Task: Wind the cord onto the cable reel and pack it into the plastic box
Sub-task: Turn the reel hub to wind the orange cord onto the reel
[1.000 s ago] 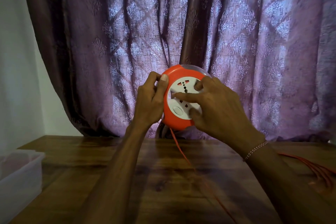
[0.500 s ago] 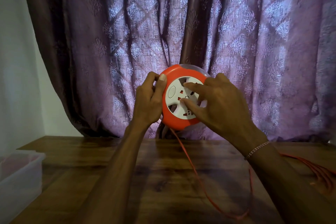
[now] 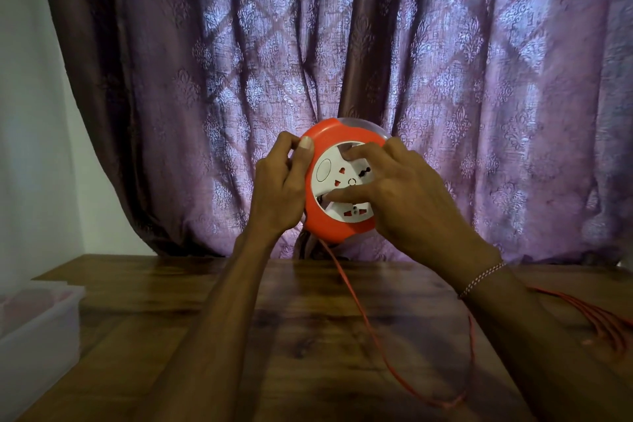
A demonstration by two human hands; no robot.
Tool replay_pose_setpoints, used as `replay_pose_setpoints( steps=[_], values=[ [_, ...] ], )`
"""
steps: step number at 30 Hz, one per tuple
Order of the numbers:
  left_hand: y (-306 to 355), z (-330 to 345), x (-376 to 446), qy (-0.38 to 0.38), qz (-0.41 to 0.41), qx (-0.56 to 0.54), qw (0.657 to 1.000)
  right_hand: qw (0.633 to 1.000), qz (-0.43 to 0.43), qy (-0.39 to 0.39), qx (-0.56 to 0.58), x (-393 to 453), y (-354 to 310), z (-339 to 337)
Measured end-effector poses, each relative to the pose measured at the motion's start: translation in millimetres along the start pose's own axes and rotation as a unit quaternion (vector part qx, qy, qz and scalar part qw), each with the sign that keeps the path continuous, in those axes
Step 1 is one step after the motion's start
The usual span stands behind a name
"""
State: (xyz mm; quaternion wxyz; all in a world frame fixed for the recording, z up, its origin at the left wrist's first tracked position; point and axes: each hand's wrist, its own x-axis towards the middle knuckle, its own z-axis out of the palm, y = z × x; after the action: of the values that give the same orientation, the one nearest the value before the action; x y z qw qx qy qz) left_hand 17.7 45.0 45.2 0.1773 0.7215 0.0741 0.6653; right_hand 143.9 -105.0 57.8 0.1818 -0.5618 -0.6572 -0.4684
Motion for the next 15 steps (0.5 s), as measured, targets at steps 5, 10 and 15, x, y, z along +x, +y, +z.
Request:
replay_pose_setpoints(
  steps=[5, 10, 15],
  values=[
    [-0.4, 0.4, -0.6, 0.004, 0.000, 0.003, 1.000, 0.999, 0.046, 0.008, -0.013, -2.8, -0.5, 1.1],
    [-0.6, 2.4, -1.4, -0.003, 0.001, 0.007, 1.000, 0.991, 0.134, 0.030, 0.010, -3.0, -3.7, 2.5],
    [-0.5, 1.6, -1.6, -0.006, -0.003, 0.001, 1.000, 0.988, 0.145, 0.048, 0.031, -2.7, -5.6, 0.4]
  ],
)
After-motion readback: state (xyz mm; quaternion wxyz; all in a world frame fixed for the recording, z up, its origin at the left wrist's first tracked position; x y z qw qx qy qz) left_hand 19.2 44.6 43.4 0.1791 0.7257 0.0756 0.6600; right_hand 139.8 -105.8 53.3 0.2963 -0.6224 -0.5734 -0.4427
